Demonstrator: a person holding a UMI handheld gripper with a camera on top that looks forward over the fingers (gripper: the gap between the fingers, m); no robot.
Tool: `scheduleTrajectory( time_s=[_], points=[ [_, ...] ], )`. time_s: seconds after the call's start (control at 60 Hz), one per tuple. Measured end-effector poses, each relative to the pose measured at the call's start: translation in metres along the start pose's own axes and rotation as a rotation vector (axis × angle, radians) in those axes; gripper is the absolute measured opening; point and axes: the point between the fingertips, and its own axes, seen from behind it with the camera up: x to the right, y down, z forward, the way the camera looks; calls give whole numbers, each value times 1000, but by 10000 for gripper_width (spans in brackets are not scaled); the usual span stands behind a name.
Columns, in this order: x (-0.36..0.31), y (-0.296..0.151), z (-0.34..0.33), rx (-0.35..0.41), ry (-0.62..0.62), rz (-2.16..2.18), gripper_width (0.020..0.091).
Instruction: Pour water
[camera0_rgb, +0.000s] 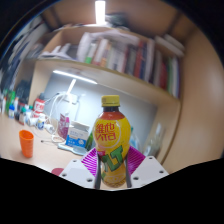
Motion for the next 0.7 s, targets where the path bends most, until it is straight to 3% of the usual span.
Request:
scheduleTrajectory(
  time_s=[0.15, 0.267, 0.467, 0.7],
  points=[
    [-77, -80, 28, 138, -66, -643, 350],
    [-148, -92, 52, 231, -90, -1115, 348],
    [-194, -98, 60, 361, -91, -1740, 348],
    [-208, -91, 71, 374, -95, -1975, 349]
  ],
)
